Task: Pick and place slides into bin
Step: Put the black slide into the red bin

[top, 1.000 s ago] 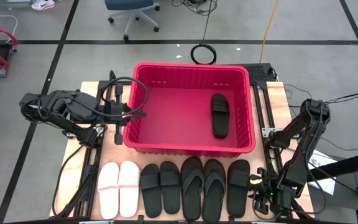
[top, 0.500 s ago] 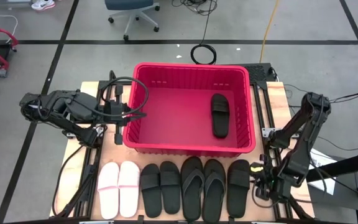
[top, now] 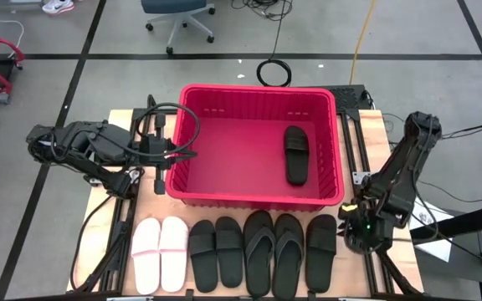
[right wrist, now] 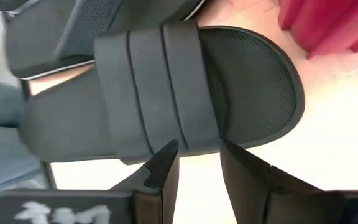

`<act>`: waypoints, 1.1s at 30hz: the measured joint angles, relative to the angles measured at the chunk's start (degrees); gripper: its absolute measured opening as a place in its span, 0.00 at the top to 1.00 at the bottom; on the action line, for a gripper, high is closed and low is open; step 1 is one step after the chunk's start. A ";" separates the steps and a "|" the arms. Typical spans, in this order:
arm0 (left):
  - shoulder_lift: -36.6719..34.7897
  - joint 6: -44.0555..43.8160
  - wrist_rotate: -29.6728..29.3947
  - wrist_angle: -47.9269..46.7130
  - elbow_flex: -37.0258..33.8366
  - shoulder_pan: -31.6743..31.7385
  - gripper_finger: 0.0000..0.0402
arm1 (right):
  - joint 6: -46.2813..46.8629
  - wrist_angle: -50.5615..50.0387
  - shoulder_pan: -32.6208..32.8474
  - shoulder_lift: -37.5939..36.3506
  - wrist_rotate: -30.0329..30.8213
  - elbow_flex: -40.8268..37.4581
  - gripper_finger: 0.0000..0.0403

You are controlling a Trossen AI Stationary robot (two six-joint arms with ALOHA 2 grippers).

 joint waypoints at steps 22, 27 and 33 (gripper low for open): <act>-0.02 -0.77 0.00 0.00 0.00 0.00 0.99 | -3.07 24.68 -0.27 -25.32 0.17 -24.30 0.74; -0.02 -0.83 0.00 0.00 0.00 0.00 0.97 | -3.34 23.99 -0.63 -27.40 0.26 -24.56 0.74; 0.00 -0.83 0.00 0.00 0.00 0.00 0.99 | -3.25 21.33 -0.63 -30.05 0.17 -24.56 0.74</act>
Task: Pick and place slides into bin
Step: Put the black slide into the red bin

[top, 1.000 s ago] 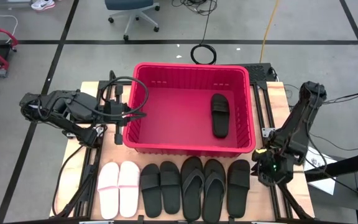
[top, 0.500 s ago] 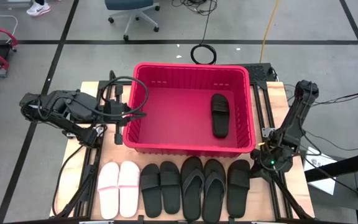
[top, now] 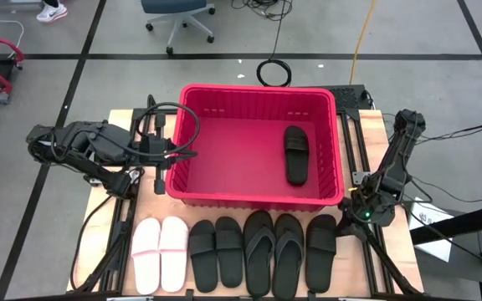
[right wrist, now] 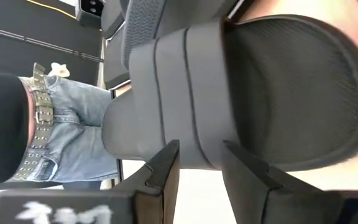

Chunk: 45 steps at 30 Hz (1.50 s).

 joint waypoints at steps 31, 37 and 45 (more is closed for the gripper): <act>0.00 -1.69 0.00 0.00 0.00 0.00 0.98 | 1.81 -1.27 -0.26 2.86 2.64 -0.04 0.74; 0.00 -1.70 0.00 0.02 0.00 -0.01 0.99 | 1.49 8.57 -0.29 5.47 1.38 -3.13 0.74; -0.01 -1.49 0.00 0.00 0.00 0.00 1.00 | 1.38 17.82 -0.33 6.02 -0.26 -5.51 0.74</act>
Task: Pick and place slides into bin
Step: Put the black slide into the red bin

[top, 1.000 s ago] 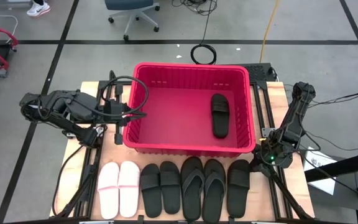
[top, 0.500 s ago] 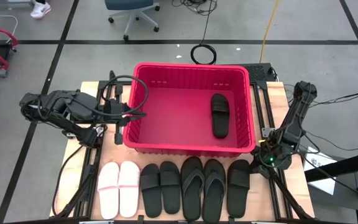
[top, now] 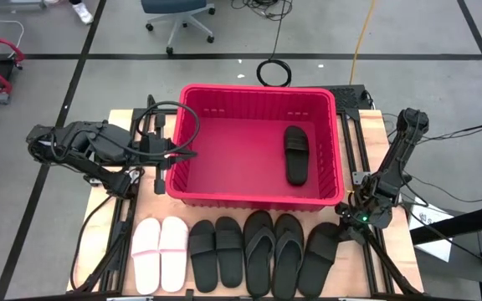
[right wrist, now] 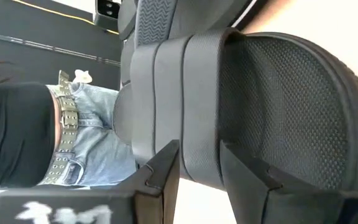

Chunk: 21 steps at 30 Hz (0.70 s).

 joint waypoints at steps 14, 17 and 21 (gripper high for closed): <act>0.01 -0.02 0.04 0.00 0.00 0.00 0.99 | 1.42 1.32 -0.91 4.70 0.00 -0.17 0.74; 0.01 -0.02 0.04 0.00 0.00 0.00 0.99 | 1.74 2.91 -1.07 6.15 0.04 -0.28 0.74; 0.01 -0.15 0.07 -0.01 0.00 -0.01 0.97 | 1.74 7.41 -1.07 8.61 0.09 -0.28 0.74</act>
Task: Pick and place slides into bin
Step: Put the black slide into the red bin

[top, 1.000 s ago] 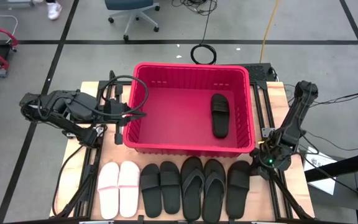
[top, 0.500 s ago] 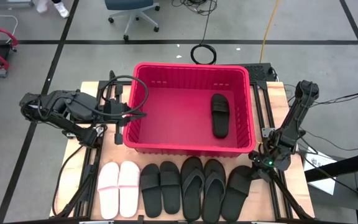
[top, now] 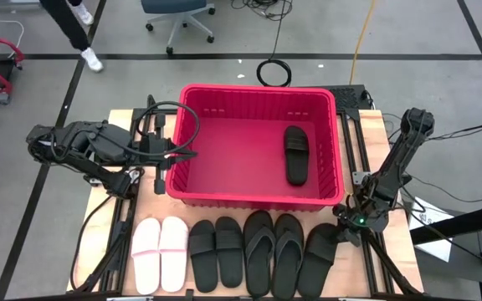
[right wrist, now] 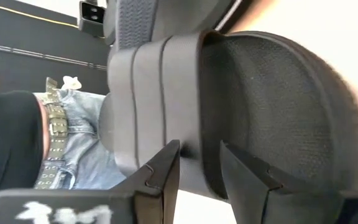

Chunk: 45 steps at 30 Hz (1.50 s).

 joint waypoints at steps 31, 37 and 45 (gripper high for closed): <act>0.00 -0.07 0.11 0.01 0.00 0.01 1.00 | 1.29 16.59 -0.07 14.88 0.16 0.16 0.91; -0.01 -0.14 0.11 -0.01 0.00 0.01 0.97 | -0.35 17.44 -0.04 14.89 2.12 0.17 0.98; 0.00 -0.21 0.11 -0.01 0.00 0.00 0.99 | 1.18 20.27 -0.04 14.49 -0.43 0.15 0.99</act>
